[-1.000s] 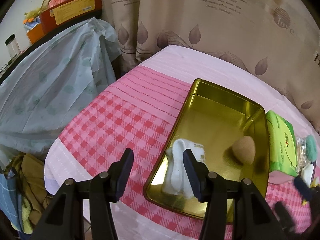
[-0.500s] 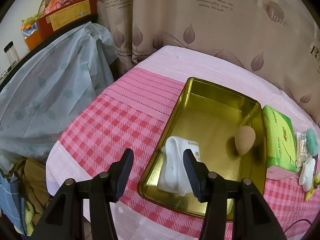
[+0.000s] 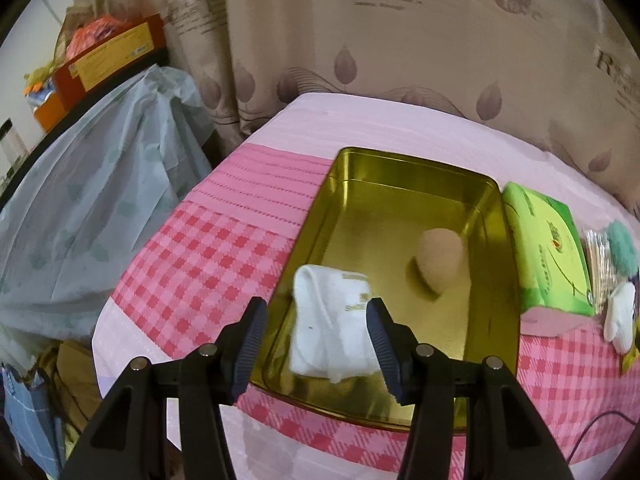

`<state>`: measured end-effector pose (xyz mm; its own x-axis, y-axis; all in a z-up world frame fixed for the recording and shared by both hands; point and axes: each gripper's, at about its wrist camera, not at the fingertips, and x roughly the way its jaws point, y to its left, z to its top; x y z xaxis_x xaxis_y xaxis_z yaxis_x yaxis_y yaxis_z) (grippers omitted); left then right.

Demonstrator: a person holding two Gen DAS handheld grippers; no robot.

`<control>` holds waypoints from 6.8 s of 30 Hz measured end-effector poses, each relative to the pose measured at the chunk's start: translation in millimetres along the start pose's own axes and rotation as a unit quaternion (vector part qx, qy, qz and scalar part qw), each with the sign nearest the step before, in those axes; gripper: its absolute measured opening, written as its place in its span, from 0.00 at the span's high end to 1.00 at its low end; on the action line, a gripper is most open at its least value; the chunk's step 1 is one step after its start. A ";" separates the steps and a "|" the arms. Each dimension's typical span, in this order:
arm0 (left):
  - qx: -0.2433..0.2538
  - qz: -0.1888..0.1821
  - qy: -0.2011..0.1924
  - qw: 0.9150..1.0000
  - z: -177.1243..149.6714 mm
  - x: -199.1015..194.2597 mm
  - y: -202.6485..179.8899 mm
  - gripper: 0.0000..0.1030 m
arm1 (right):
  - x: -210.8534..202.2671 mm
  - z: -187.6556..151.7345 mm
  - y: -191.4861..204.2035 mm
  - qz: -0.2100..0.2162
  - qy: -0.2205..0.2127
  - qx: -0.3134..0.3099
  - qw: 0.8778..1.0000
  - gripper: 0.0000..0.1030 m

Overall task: Organize soft objects
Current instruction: 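Return the right gripper to the pile and grasp the yellow plush toy, then grasp the white knit sock with red trim with the left gripper while the right holds the toy, then carry the white knit sock into the gold tin and open the left gripper, then withdraw the left gripper from the tin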

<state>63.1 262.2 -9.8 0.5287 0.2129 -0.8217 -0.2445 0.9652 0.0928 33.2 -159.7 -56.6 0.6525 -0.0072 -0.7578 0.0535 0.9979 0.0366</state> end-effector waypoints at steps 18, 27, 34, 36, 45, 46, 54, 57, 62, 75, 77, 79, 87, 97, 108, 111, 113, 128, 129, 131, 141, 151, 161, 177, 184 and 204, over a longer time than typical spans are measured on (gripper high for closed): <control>0.109 -0.063 -0.009 0.992 -27.1 -30.1 -108.8 0.49 | 10.0 -5.5 -2.5 0.030 -0.003 -0.005 1.000 0.62; 0.173 -0.144 0.008 0.974 -42.4 -44.0 -201.4 0.49 | -9.5 -12.1 -44.6 -0.011 -0.020 0.013 1.000 0.62; 0.203 -0.203 0.024 0.958 -47.7 -51.1 -260.9 0.49 | -1.8 -20.1 -89.6 -0.043 -0.009 0.056 0.997 0.62; 0.212 -0.209 0.031 0.954 -48.5 -47.7 -272.9 0.49 | 0.8 -23.4 -96.1 -0.049 -0.006 0.064 0.997 0.62; 0.223 -0.257 0.075 0.937 -48.2 -27.8 -323.5 0.49 | 9.8 -24.4 -105.0 -0.028 0.010 0.082 0.996 0.62; 0.221 -0.261 0.077 0.937 -47.2 -24.5 -328.3 0.48 | 10.7 -24.3 -105.4 -0.027 0.011 0.082 0.996 0.62; 0.192 -0.239 0.089 0.948 -42.9 1.9 -345.9 0.44 | 14.0 -25.4 -103.9 -0.017 0.016 0.081 0.996 0.61; 0.198 -0.226 0.081 0.950 -45.4 3.3 -353.8 0.44 | 14.7 -25.5 -104.1 -0.014 0.017 0.081 0.996 0.60; 0.196 -0.228 0.065 0.952 -49.7 3.2 -356.0 0.73 | 14.7 -25.4 -104.4 -0.011 0.017 0.081 0.996 0.59; 0.216 -0.230 0.041 0.948 -57.2 -21.2 -341.6 0.76 | 14.9 -25.7 -103.9 -0.013 0.018 0.079 0.997 0.59; 0.217 -0.231 0.038 0.948 -57.2 -25.8 -337.4 0.76 | 15.2 -25.7 -103.9 -0.014 0.018 0.079 0.997 0.59; 0.219 -0.231 0.034 0.947 -55.6 -28.9 -339.8 0.76 | 15.7 -25.8 -103.5 -0.015 0.018 0.078 0.997 0.58; 0.234 -0.234 0.015 0.943 -57.9 -49.0 -334.1 0.76 | 15.8 -25.9 -103.0 -0.016 0.018 0.078 0.997 0.58; 0.220 -0.227 0.003 0.949 -48.0 -61.4 -311.3 0.76 | 16.0 -25.9 -103.0 -0.016 0.018 0.078 0.997 0.58; 0.195 -0.205 -0.006 0.959 -32.0 -62.8 -275.4 0.76 | 16.1 -26.0 -102.8 -0.016 0.018 0.078 0.997 0.58; 0.190 -0.196 -0.013 0.962 -26.2 -65.6 -263.2 0.76 | 16.1 -26.0 -102.7 -0.016 0.018 0.078 0.997 0.58; 0.184 -0.189 -0.018 0.964 -20.1 -66.3 -252.9 0.76 | 16.0 -26.0 -102.7 -0.016 0.018 0.078 0.997 0.58; 0.119 -0.115 -0.028 0.986 13.7 -42.5 -168.8 0.76 | 16.1 -25.9 -102.4 -0.017 0.019 0.078 0.997 0.58; 0.116 -0.111 -0.027 0.987 15.4 -40.6 -163.9 0.76 | 16.1 -26.0 -102.4 -0.017 0.019 0.078 0.997 0.58; 0.109 -0.102 -0.026 0.989 18.0 -37.2 -155.0 0.76 | 16.0 -25.9 -102.5 -0.017 0.019 0.078 0.997 0.58; 0.082 -0.050 -0.018 0.995 35.5 -10.0 -106.4 0.76 | 16.1 -25.9 -102.3 -0.017 0.019 0.078 0.997 0.58; 0.074 -0.010 0.003 0.997 57.2 29.9 -72.8 0.76 | 16.3 -26.3 -102.1 -0.018 0.019 0.077 0.997 0.58; 0.074 0.016 0.017 0.997 65.0 55.1 -56.6 0.75 | 16.7 -26.2 -101.1 -0.019 0.019 0.076 0.997 0.58; 0.088 0.028 0.049 0.995 56.5 76.3 -48.6 0.60 | 17.2 -27.0 -102.8 -0.022 0.021 0.071 0.997 0.56; 0.080 0.024 0.045 0.995 55.0 67.9 -44.4 0.58 | 18.0 -26.7 -103.0 -0.027 0.022 0.070 0.997 0.56; 0.041 0.038 -0.029 0.998 -6.5 -10.4 -31.1 0.58 | 17.6 -27.1 -103.0 -0.029 0.020 0.068 0.997 0.57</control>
<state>59.8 228.9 -7.8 0.5582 0.2914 -0.7768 -0.2192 0.9548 0.2007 18.7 -260.8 -91.4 0.6144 -0.0598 -0.7867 0.1943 0.9779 0.0775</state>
